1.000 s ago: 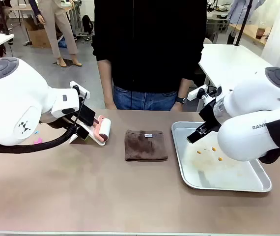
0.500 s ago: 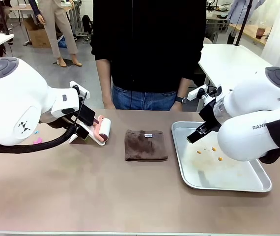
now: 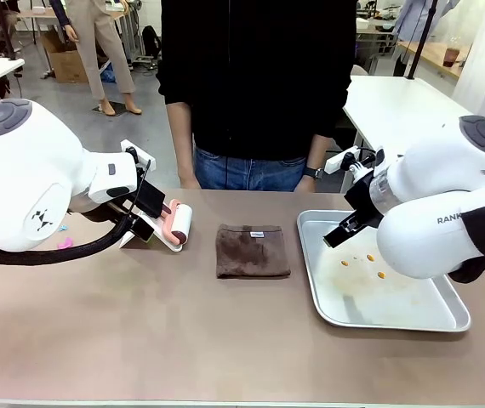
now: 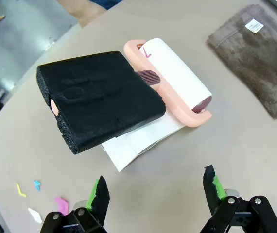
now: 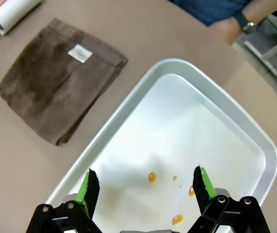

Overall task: Clean the surface of the table.
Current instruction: Hold the Lint Roller with your left hand and the towel with your right hand.

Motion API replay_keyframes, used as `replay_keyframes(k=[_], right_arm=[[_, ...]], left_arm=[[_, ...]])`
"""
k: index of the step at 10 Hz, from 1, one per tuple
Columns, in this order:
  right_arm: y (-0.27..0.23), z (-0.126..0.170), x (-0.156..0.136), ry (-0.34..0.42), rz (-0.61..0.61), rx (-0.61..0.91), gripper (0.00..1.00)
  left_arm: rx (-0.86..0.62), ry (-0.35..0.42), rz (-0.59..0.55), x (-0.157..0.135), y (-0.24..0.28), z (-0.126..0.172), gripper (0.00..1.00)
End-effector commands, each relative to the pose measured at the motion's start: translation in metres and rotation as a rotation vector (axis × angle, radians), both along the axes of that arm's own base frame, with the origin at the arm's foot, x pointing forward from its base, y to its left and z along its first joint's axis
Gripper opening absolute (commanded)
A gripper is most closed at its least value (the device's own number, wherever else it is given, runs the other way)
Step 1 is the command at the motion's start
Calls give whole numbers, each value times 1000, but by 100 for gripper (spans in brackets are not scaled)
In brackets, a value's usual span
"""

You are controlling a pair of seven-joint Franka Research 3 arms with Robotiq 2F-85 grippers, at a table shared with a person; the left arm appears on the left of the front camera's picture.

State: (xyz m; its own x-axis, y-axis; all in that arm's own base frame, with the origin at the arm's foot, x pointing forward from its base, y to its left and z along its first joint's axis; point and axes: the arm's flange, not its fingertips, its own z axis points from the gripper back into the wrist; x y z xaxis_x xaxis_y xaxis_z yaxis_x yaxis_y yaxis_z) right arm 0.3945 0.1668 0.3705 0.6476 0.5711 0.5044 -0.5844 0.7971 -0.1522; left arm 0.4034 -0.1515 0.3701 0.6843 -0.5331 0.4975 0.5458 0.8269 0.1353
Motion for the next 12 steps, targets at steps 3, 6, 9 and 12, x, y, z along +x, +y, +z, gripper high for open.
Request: replay_keyframes(k=[3,6,9,12], right_arm=[[0,0,0,0,0,1,100],[0,0,0,0,0,0,100],[-3,23,-3,67,-13,-24,100],[-17,72,-17,213,-53,19,100]], left_arm=[[0,0,-1,0,0,0,100],[0,0,-1,0,0,0,100],[-1,67,-49,-11,12,19,100],[-32,136,18,-46,33,97,100]])
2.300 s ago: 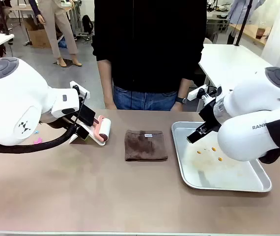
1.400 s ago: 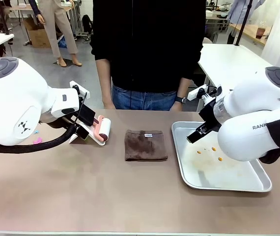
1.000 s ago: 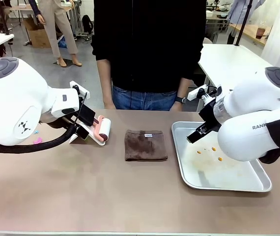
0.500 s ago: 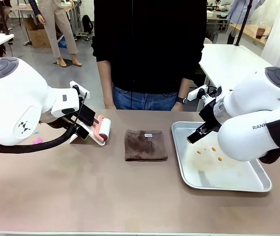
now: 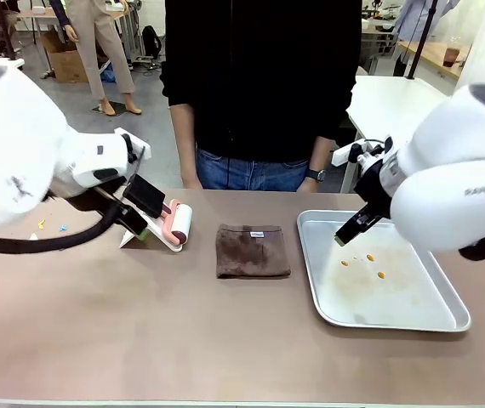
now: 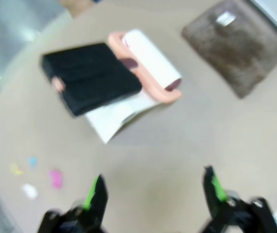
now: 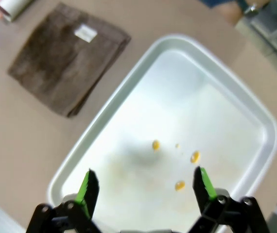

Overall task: Clean the surface of the table.
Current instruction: Hold the Lint Roller with your left hand and the towel with your right hand.

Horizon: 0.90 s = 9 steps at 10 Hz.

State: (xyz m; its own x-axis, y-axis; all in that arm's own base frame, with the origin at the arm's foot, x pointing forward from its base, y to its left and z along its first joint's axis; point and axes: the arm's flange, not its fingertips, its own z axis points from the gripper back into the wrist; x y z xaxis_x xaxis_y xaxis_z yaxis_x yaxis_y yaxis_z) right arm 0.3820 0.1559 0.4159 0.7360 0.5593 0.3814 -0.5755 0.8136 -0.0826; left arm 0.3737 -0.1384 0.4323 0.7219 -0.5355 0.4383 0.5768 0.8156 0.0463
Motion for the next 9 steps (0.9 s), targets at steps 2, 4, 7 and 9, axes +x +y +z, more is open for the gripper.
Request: replay_keyframes(k=[2,4,7,9], right_arm=[[-28,57,-18,119,-82,177,100],[-77,81,-34,234,-185,521,100],[-163,84,-62,277,-368,838,100],[-226,75,-68,283,-472,1052,100]], left_arm=[[-49,67,99,-30,31,71,100],[-259,168,96,-24,79,88,100],[-693,173,239,-33,202,102,100],[-831,159,325,-48,239,93,100]])
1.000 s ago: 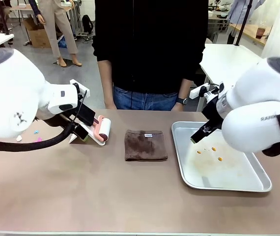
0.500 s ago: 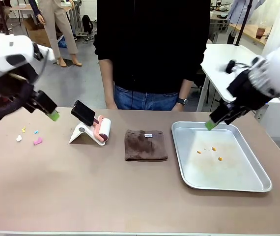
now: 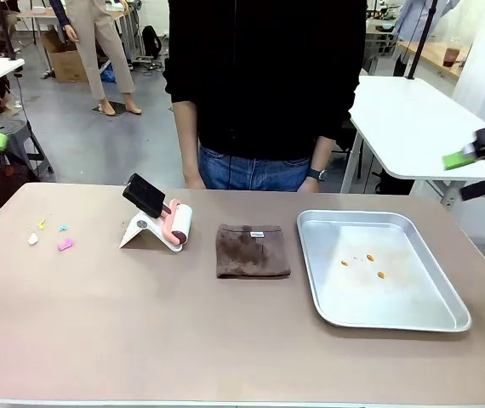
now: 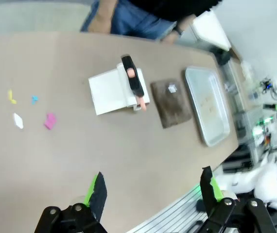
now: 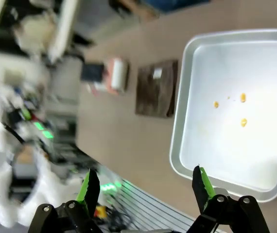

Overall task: Clean the surface of the table.
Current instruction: Hold the Lint Roller with your left hand and the towel with your right hand.

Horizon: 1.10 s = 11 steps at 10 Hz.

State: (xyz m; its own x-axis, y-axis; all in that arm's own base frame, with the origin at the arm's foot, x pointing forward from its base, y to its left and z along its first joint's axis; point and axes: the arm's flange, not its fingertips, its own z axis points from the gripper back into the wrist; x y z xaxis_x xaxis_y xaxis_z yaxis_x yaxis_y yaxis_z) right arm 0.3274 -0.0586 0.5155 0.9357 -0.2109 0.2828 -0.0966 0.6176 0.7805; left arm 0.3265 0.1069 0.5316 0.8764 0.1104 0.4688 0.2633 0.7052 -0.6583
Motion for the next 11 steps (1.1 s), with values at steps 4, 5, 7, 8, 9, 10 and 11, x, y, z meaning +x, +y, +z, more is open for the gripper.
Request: replay_keyframes(k=[4,5,7,8,9,10,11], right_arm=[[-96,-60,-11,74,-199,294,100],[-106,-66,-13,80,-220,316,100],[-109,-71,-14,84,-248,330,100],[-108,-70,-13,71,-265,311,100],[-114,-74,-17,120,-252,322,100],[-114,-74,-17,120,-252,322,100],[-114,-74,-17,120,-252,322,100]], left_arm=[[-216,-21,195,-18,20,-50,100],[-247,-18,221,-22,21,-57,100],[-251,23,335,-19,21,-63,100],[-254,21,236,-8,43,-42,100],[-254,21,236,-8,43,-42,100],[-254,21,236,-8,43,-42,100],[-254,21,236,-8,43,-42,100]])
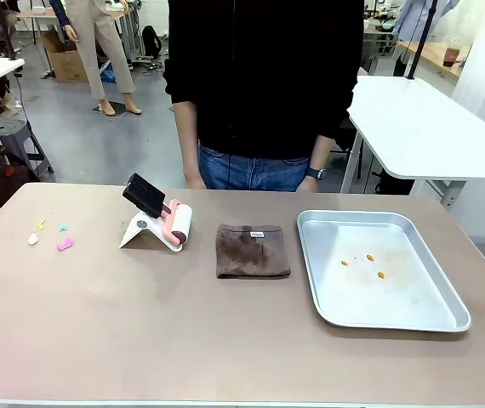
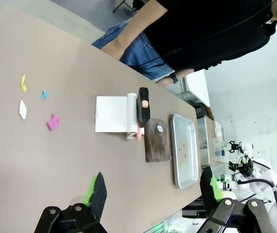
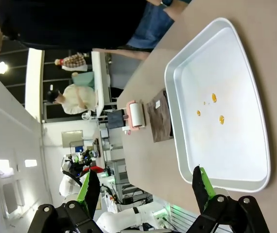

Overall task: Clean the surface of the table.
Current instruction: Hold the Lint Roller with your left hand and the towel with your right hand.

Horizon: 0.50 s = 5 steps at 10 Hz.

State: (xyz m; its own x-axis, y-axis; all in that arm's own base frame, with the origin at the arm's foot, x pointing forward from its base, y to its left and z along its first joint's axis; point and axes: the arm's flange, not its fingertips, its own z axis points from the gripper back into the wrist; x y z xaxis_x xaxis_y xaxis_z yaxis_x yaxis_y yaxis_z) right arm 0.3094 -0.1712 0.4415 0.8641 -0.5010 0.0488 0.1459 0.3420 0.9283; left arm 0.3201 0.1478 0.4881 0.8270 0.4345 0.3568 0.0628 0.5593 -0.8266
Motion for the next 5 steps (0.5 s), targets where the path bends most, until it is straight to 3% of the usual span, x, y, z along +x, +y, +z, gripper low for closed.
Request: replay_keyframes(k=[1,5], right_arm=[[-1,0,1,-16,5,11,100],[-1,0,1,-16,5,11,100]], left_arm=[[0,-31,-15,-1,2,1,100],[0,-31,-15,-1,2,1,100]])
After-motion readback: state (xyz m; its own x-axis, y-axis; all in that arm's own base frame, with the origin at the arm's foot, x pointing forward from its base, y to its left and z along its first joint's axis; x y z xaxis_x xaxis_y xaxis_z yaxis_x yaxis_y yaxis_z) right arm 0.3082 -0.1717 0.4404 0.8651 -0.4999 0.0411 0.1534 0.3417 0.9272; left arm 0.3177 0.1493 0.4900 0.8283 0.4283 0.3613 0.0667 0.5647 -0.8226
